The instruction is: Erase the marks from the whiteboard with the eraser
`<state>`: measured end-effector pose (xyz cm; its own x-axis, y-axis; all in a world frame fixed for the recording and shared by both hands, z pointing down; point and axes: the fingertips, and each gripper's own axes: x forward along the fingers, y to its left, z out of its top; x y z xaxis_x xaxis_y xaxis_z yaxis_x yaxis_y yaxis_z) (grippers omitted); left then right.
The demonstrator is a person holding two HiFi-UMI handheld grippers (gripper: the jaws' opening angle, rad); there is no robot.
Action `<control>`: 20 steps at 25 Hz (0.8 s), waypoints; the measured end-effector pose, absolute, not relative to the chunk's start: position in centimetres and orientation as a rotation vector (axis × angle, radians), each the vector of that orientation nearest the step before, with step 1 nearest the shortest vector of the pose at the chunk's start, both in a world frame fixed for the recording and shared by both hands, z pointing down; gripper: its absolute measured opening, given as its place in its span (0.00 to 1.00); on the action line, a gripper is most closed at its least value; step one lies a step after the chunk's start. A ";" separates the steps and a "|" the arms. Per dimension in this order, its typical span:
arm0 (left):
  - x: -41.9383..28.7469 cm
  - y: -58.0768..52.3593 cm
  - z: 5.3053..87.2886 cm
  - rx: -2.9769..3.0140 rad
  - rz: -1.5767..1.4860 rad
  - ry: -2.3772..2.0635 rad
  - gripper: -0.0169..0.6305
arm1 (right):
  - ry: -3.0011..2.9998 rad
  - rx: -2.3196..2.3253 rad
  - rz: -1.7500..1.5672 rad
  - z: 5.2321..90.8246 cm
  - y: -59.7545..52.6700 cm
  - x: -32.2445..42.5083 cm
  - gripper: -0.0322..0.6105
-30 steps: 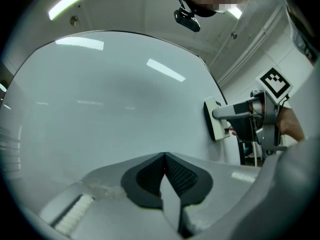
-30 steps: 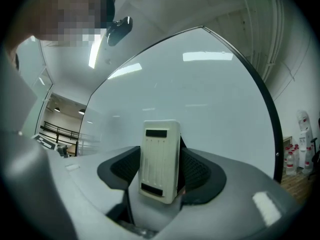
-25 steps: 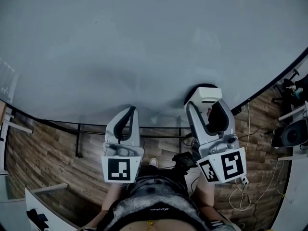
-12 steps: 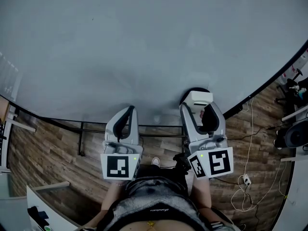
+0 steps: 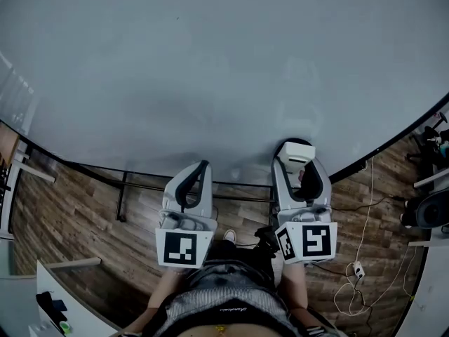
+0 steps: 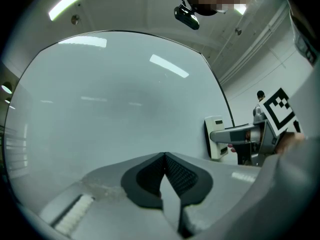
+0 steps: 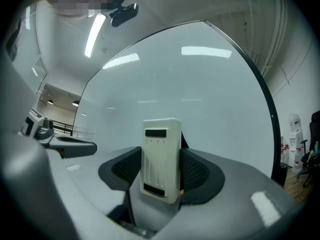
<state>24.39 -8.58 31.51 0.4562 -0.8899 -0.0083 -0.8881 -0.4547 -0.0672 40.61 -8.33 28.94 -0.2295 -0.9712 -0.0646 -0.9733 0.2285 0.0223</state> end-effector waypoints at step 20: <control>15.0 -10.8 31.7 -2.703 -0.026 1.476 0.03 | 2.416 -2.013 0.199 27.5 -9.5 28.0 0.43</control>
